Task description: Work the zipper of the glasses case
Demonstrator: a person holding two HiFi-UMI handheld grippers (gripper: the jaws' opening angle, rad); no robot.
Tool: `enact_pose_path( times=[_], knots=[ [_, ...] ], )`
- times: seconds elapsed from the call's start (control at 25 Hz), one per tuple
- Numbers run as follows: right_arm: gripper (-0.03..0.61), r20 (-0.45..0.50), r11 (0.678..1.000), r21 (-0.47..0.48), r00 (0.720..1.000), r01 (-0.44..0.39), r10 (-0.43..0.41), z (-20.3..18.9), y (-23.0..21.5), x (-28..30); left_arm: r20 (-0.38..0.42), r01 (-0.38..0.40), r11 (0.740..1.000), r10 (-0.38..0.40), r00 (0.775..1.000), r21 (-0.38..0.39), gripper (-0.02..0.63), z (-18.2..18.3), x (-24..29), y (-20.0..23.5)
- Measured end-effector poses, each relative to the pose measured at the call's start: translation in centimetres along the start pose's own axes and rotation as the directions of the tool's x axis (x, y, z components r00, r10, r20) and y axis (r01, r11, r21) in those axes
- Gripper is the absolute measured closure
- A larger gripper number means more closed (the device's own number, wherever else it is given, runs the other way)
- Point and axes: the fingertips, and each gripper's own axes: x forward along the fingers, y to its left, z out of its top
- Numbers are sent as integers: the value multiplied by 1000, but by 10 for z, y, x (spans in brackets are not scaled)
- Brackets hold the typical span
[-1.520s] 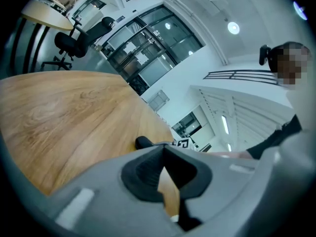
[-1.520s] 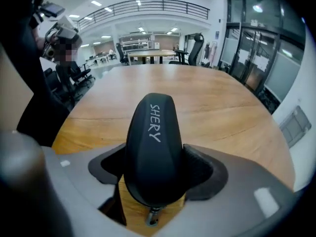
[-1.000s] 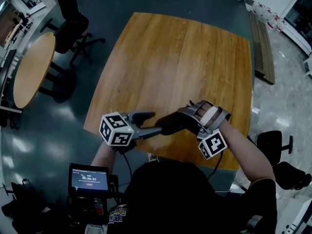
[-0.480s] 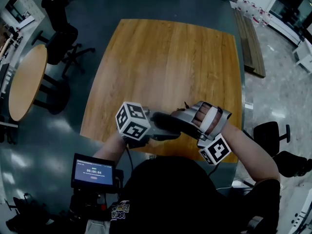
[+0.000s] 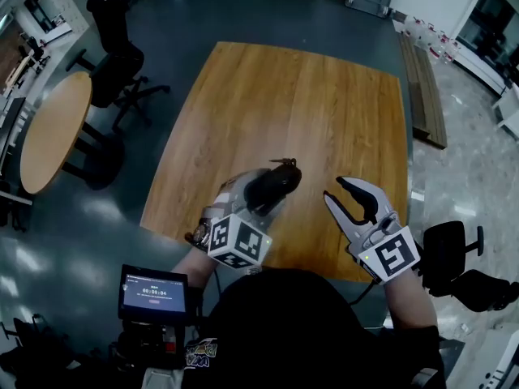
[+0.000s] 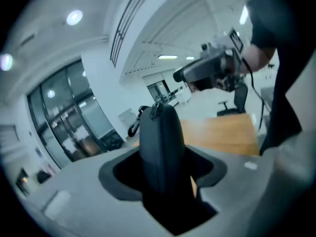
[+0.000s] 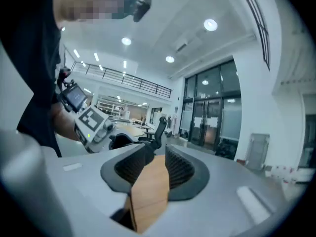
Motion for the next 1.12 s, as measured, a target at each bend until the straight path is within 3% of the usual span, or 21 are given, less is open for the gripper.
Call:
enact_pose_path(
  times=[0.08,0.24,0.36,0.52,0.64,0.76,0.84,1.0,1.12],
  knots=[
    [451,-31,999,-41,999,-18,16,-2,20,10,-27,-101,983,106,994,150,347,1,-1,5],
    [459,-184,969,-247,980,27,-74,-19,48,30,-73,-165,955,188,979,246,348,-7,2,7],
    [459,-207,930,-365,970,43,-126,-29,59,43,-103,-161,959,189,977,231,348,-15,5,4],
    [457,-226,849,-526,953,55,-202,-46,66,49,-108,-120,979,139,984,164,347,-18,8,-9],
    [457,-233,803,-593,941,62,-244,-54,64,50,-126,-96,984,115,985,147,348,-22,12,-17],
    [467,-245,795,-604,936,57,-253,-60,65,50,-150,-81,987,102,983,142,347,-25,14,-21],
    [520,-249,795,-603,933,61,-260,-61,63,48,-156,-79,984,105,982,160,347,-25,14,-22],
    [545,-247,792,-605,926,82,-285,-60,55,44,-170,-88,973,126,977,215,347,-30,16,-21],
    [545,-243,788,-612,930,74,-277,-62,56,43,-178,-66,978,102,979,199,347,-29,15,-24]
  ],
)
